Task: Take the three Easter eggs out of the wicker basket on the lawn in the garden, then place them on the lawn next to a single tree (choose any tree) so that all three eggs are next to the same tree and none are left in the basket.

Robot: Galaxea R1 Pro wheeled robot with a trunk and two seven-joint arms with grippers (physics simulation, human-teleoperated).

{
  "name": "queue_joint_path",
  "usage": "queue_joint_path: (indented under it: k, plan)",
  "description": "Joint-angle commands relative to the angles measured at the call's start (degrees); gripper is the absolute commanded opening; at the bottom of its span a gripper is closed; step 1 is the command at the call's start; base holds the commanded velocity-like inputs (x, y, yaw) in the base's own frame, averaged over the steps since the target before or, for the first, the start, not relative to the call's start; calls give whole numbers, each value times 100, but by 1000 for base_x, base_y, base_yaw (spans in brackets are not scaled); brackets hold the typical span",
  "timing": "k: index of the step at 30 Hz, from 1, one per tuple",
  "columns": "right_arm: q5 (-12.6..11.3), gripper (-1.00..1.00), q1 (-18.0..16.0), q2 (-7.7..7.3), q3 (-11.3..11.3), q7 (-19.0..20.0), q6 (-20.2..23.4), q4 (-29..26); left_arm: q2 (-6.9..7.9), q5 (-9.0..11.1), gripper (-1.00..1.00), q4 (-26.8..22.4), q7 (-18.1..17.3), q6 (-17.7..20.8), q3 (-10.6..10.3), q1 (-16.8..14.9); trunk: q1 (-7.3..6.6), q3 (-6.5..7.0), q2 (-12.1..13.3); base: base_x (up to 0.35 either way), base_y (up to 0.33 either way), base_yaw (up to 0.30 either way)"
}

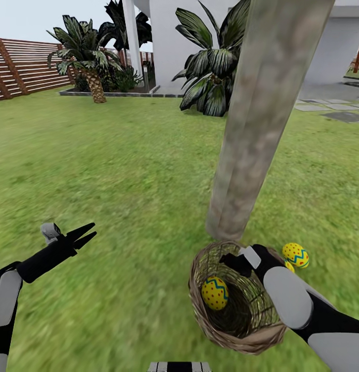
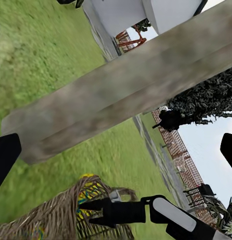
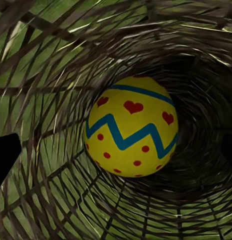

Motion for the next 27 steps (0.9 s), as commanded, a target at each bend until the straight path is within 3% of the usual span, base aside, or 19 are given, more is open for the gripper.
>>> queue_joint_path:
  k: [1,8,27]
  plan:
    - [29,100,0,6,-43,-13,29,-15,0,-3,100,0,-20,24,5,-4,21,-23,-43,0,0,0]
    - [24,100,8,14,-42,4,33,-13,0,-3,100,-5,-20,24,5,-4,175,-149,-324,0,0,0]
    - [31,100,8,44,-35,16,-17,-12,0,-3,100,-5,-20,24,1,-4,225,-569,-351,0,0,0]
